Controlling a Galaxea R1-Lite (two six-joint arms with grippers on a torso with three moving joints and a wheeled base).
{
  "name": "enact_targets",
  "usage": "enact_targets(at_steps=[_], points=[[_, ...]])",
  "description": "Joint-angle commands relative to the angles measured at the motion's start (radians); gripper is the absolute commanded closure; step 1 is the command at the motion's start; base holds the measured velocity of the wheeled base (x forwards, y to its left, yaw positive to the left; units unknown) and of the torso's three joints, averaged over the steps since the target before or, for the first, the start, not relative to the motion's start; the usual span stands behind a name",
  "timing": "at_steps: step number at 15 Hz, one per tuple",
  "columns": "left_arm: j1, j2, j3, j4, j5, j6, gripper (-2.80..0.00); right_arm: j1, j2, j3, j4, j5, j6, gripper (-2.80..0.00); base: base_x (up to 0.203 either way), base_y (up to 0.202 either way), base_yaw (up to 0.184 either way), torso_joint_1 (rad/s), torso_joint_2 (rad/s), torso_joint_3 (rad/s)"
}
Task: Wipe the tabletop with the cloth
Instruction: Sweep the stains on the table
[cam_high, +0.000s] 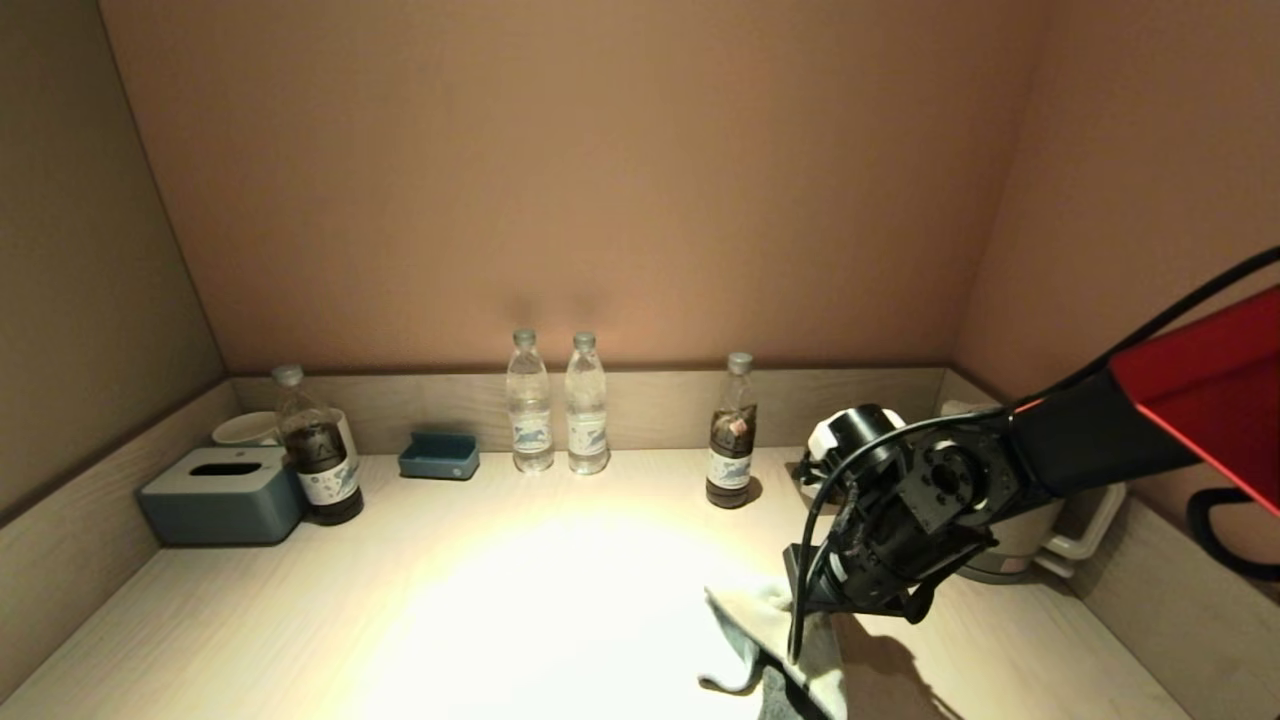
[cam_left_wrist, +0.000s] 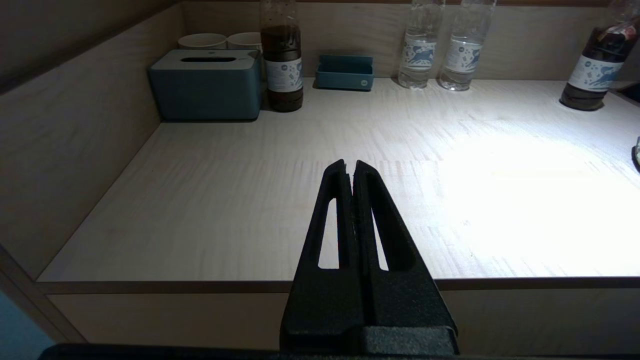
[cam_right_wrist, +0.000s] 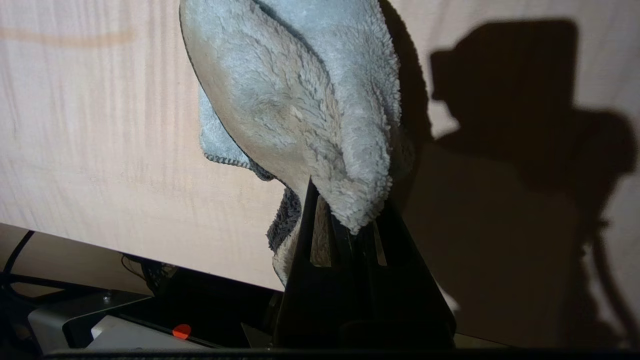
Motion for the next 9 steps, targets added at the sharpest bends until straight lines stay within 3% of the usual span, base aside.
enact_targets(at_steps=[1,9], points=[[0.000,0.000,0.000,0.000,-0.001,-0.001,0.00,-0.049,-0.001,-0.005,0.002,0.013,-0.020,0.00,0.000,0.000,0.000,0.000,0.00,0.000],[0.000,0.000,0.000,0.000,-0.001,-0.001,0.00,-0.055,0.085,-0.025,0.003,0.007,-0.043,0.00,0.000,0.000,0.000,0.000,0.00,0.000]])
